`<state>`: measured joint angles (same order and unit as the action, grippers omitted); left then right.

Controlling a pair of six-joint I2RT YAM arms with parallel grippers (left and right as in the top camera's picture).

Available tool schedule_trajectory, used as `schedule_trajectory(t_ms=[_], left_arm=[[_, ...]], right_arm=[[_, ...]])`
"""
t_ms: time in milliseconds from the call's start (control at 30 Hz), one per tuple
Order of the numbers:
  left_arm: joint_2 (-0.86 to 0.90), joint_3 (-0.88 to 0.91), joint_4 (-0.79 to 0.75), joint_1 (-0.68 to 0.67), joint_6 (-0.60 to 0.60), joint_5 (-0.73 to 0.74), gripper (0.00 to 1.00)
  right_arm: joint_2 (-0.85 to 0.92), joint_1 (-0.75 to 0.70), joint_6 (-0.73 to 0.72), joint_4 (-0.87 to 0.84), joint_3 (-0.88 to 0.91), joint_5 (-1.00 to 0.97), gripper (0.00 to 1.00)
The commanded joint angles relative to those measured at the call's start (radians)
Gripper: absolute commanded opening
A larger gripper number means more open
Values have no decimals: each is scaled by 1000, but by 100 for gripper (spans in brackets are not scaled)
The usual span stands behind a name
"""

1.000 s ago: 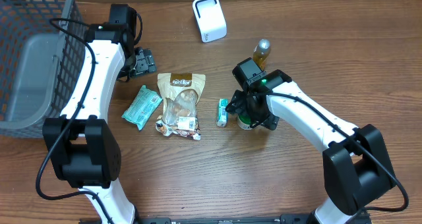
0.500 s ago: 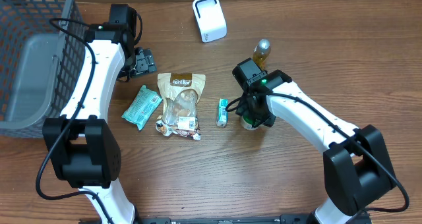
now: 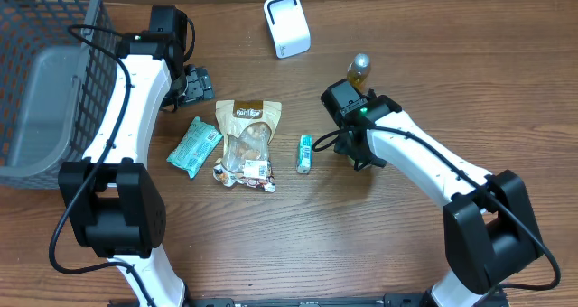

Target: Scan the item barcode

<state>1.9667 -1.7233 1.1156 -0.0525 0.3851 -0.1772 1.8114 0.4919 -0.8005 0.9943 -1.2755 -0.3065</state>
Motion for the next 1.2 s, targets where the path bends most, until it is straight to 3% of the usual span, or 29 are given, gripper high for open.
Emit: schedule_trajectory(t_ms=[0, 400, 633, 800, 1000, 1167], left_arm=[[7, -19, 2, -1, -15, -13, 100], [7, -19, 2, -1, -15, -13, 100], [7, -19, 2, -1, -15, -13, 100], [7, -19, 2, -1, -15, -13, 100], [7, -19, 2, -1, -15, -13, 100], [7, -19, 2, -1, -15, -13, 100]], right_arm=[[3, -34, 5, -6, 3, -16, 64], [3, -76, 17, -6, 3, 65, 75], [3, -76, 17, -4, 3, 65, 100], [3, -77, 24, 51, -31, 57, 100], [3, -79, 24, 249, -229, 69, 100], [3, -78, 147, 293, -305, 262, 100]])
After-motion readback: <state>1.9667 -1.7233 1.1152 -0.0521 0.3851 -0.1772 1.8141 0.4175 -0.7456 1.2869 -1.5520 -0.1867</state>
